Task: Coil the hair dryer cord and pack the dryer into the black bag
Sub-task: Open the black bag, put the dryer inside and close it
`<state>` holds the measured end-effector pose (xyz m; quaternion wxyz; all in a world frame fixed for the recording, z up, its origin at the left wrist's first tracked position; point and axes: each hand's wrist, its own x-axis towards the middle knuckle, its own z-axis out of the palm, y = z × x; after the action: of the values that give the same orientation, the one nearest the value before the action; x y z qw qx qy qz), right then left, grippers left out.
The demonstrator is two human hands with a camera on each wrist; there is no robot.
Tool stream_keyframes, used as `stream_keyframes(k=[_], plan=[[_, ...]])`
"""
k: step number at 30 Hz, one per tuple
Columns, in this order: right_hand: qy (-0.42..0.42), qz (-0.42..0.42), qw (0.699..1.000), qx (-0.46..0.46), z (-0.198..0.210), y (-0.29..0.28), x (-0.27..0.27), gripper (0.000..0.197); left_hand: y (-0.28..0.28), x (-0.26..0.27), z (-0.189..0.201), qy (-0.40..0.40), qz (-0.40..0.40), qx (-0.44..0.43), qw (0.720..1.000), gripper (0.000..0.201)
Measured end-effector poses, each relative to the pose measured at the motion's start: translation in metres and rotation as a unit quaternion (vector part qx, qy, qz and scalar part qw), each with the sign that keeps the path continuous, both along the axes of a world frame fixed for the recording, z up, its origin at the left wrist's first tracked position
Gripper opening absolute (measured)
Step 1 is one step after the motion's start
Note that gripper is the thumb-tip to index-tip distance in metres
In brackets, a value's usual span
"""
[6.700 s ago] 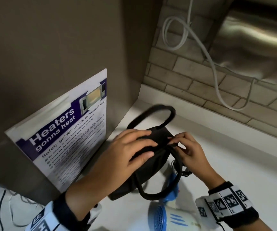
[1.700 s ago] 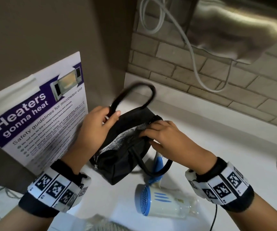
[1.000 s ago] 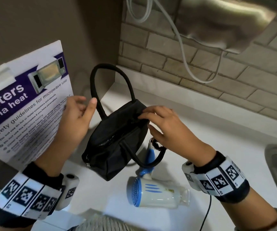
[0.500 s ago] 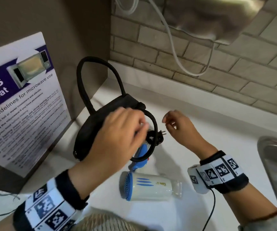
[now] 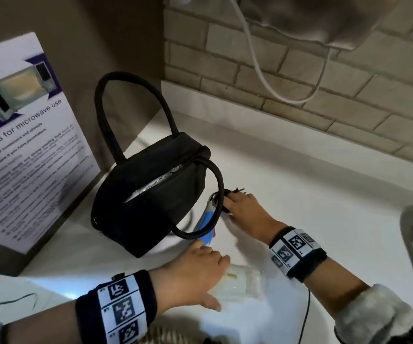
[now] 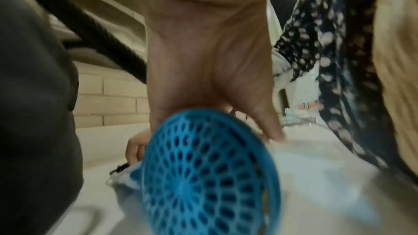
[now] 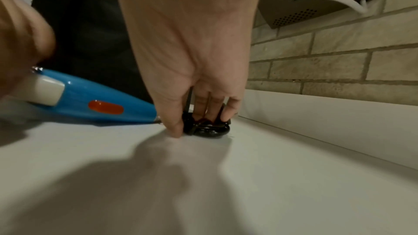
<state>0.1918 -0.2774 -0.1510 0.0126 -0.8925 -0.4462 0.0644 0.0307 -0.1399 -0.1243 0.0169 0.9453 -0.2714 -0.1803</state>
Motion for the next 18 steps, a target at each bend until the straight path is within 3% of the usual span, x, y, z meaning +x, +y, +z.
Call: stream_keyframes(k=[2, 4, 10, 12, 15, 18], plan=[[-0.007, -0.006, 1.0, 0.028, -0.001, -0.002, 0.001, 0.039, 0.0, 0.002, -0.003, -0.009, -0.006, 0.004, 1.0, 0.069], [-0.007, -0.019, 0.999, 0.046, -0.001, -0.006, 0.002, 0.029, 0.001, 0.004, 0.0, 0.0, -0.008, 0.005, 1.0, 0.067], [0.11, -0.119, 0.979, 0.125, 0.021, -0.027, 0.004, 0.028, 0.006, 0.01, 0.026, 0.026, 0.01, -0.072, 0.997, 0.065], [0.182, -0.168, 0.948, 0.199, 0.037, -0.034, 0.001, 0.019, 0.004, 0.01, 0.044, 0.019, 0.017, -0.124, 0.992, 0.062], [0.293, -0.231, 0.858, 0.353, 0.074, -0.042, -0.013, 0.012, 0.0, 0.008, 0.071, 0.017, 0.024, -0.194, 0.981, 0.064], [0.339, -0.19, 0.818, 0.423, 0.108, -0.054, -0.038, 0.025, 0.001, 0.006, 0.095, 0.033, 0.011, -0.273, 0.962, 0.069]])
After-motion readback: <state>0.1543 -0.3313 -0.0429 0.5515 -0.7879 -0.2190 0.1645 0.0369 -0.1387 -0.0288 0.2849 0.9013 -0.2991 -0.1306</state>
